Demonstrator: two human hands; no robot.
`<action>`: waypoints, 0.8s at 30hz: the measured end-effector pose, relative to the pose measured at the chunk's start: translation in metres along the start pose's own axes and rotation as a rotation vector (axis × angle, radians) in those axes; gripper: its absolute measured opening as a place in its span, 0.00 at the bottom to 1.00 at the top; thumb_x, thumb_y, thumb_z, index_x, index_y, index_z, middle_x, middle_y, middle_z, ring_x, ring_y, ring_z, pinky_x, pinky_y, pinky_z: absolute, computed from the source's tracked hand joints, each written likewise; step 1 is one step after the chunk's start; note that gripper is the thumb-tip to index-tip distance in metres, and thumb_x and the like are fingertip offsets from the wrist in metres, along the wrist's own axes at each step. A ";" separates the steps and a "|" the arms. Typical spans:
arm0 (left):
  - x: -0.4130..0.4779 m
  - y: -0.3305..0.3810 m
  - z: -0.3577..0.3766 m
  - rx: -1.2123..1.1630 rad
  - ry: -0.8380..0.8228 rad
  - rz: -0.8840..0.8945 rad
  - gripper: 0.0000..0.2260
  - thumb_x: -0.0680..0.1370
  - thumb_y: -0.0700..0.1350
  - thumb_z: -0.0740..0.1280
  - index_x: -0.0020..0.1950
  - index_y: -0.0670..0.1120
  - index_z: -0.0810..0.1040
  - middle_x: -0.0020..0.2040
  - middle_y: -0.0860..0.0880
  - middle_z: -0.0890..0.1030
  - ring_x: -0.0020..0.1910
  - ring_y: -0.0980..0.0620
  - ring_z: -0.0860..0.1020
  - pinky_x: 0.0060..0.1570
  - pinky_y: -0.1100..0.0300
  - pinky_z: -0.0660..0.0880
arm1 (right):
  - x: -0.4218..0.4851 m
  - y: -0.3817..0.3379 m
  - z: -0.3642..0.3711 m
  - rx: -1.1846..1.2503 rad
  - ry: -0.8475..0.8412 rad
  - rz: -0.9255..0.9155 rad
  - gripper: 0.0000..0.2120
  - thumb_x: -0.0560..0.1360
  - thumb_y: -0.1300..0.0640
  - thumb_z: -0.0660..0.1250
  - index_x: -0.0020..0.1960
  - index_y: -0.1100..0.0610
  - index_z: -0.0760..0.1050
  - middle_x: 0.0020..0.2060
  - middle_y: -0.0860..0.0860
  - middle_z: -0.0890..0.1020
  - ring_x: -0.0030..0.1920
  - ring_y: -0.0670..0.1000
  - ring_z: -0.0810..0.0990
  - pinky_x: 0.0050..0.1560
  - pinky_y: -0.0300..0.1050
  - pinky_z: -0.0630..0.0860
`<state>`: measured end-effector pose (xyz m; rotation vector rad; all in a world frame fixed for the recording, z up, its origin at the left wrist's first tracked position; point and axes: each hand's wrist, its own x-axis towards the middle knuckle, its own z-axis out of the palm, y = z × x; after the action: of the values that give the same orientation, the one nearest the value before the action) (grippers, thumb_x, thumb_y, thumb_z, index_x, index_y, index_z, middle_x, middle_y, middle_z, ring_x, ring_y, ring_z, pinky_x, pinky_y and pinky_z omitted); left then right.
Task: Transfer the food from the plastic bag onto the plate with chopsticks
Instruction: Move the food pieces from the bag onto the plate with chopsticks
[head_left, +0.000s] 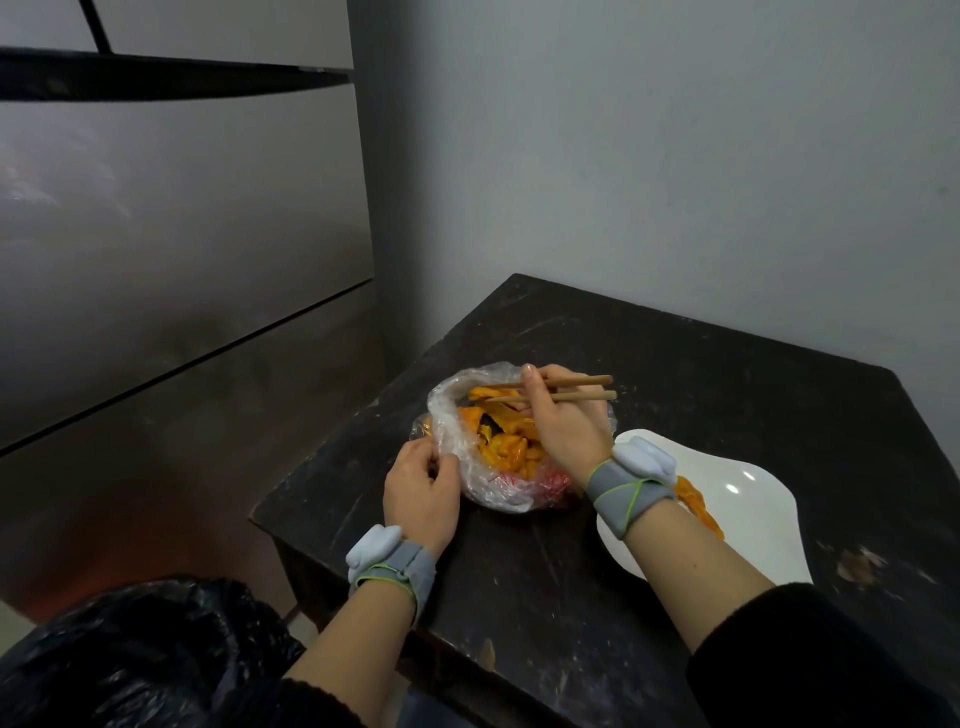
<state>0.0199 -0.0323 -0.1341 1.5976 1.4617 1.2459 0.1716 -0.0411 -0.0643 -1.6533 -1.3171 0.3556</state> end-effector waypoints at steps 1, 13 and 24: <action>0.000 0.000 0.000 0.001 -0.001 -0.001 0.08 0.76 0.42 0.62 0.43 0.41 0.79 0.46 0.48 0.78 0.43 0.50 0.76 0.45 0.52 0.74 | 0.001 0.001 -0.002 0.011 0.009 0.006 0.16 0.81 0.50 0.60 0.45 0.61 0.79 0.37 0.57 0.84 0.39 0.50 0.83 0.39 0.36 0.76; 0.000 0.000 0.000 0.018 0.000 -0.005 0.08 0.76 0.42 0.62 0.43 0.40 0.79 0.47 0.47 0.78 0.44 0.48 0.76 0.47 0.51 0.74 | 0.000 0.004 -0.014 -0.143 0.045 -0.084 0.19 0.81 0.47 0.59 0.41 0.60 0.76 0.33 0.56 0.81 0.35 0.56 0.80 0.39 0.56 0.78; -0.001 -0.001 0.001 0.027 0.007 0.005 0.09 0.76 0.42 0.62 0.42 0.39 0.79 0.47 0.46 0.78 0.43 0.47 0.76 0.46 0.50 0.74 | 0.007 -0.002 -0.051 0.306 0.235 0.093 0.13 0.79 0.51 0.64 0.39 0.56 0.79 0.37 0.60 0.84 0.34 0.52 0.85 0.41 0.45 0.83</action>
<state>0.0209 -0.0328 -0.1354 1.6171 1.4848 1.2407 0.2093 -0.0601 -0.0351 -1.4512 -0.9621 0.3847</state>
